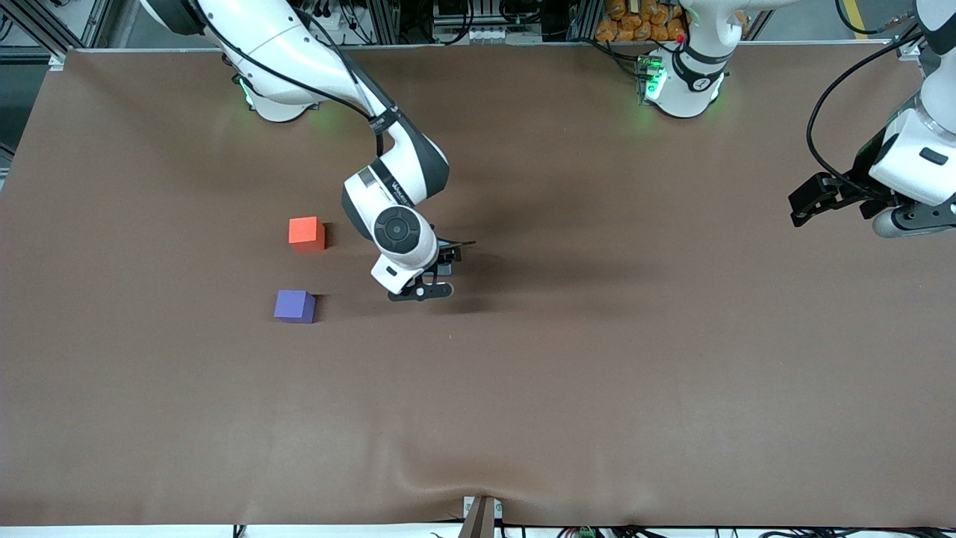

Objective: Place blue block between orange and purple blocks
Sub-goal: 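Grasp the light-blue block with the right gripper and lift it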

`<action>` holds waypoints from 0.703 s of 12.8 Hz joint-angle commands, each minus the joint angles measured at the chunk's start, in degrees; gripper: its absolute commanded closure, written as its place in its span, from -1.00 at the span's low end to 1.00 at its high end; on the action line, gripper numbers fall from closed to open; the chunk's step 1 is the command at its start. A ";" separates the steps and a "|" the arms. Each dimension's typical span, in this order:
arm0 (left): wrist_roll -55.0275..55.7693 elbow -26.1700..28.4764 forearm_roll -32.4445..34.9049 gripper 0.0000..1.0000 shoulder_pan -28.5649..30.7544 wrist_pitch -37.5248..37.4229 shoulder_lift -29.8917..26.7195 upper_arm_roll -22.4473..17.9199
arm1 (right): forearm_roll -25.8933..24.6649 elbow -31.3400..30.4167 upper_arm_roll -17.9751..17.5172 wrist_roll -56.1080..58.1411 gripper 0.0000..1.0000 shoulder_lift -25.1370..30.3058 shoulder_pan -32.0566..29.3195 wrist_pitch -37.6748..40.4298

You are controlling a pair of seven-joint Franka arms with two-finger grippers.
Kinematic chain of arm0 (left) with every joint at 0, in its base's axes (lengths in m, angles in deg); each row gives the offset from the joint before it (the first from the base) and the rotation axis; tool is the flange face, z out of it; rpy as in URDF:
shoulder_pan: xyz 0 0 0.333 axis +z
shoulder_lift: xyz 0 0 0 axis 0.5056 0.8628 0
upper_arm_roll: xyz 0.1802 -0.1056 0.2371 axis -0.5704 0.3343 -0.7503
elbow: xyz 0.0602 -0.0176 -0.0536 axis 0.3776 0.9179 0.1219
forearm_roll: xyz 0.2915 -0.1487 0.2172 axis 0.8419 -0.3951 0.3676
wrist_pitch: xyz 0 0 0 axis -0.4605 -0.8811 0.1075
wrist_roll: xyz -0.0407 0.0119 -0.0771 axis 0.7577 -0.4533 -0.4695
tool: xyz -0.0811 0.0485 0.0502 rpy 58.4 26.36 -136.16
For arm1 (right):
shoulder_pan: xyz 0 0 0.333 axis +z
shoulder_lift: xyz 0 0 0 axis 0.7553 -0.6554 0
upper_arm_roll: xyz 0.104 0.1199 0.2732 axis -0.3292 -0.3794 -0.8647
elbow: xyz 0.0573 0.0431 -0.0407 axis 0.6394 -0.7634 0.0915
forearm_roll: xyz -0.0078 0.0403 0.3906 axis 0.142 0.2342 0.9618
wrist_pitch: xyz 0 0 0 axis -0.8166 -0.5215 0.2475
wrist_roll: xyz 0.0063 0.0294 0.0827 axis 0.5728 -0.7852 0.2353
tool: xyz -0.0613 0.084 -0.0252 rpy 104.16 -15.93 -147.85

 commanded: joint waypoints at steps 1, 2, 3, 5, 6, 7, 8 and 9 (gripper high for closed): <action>-2.52 1.59 -0.07 -1.00 1.76 0.80 -1.33 0.64 | -0.67 0.69 0.61 -3.32 -1.00 -0.57 2.46 0.34; -2.61 1.59 -0.07 -1.00 1.94 0.80 -1.33 0.64 | -0.67 0.61 0.61 -3.32 -1.00 -0.75 2.56 0.26; -2.61 1.68 -0.16 -1.00 2.03 0.80 -1.33 0.64 | -0.67 0.61 0.61 -3.32 -1.00 -1.01 2.65 0.26; -2.61 1.86 -0.25 -1.00 2.03 0.80 -1.24 0.64 | -0.67 0.61 0.61 -3.41 -1.00 -1.63 2.65 -0.18; -2.61 1.86 -0.25 -1.00 2.03 0.80 -1.15 0.64 | -0.67 0.00 0.61 -3.67 -1.00 -1.89 2.91 -1.31; -2.61 1.86 -0.42 -1.00 1.94 0.80 -1.15 0.64 | -0.67 -0.88 0.61 -4.72 -1.00 -1.81 3.34 -2.63; -2.61 1.86 -0.69 -1.00 1.94 0.80 -1.07 0.73 | -0.58 -1.41 0.61 -5.17 -1.00 -1.81 3.78 -3.25; -2.61 1.86 -0.95 -1.00 2.03 0.80 -1.06 0.73 | -0.67 -1.50 0.61 -5.17 -1.00 -1.90 3.96 -3.69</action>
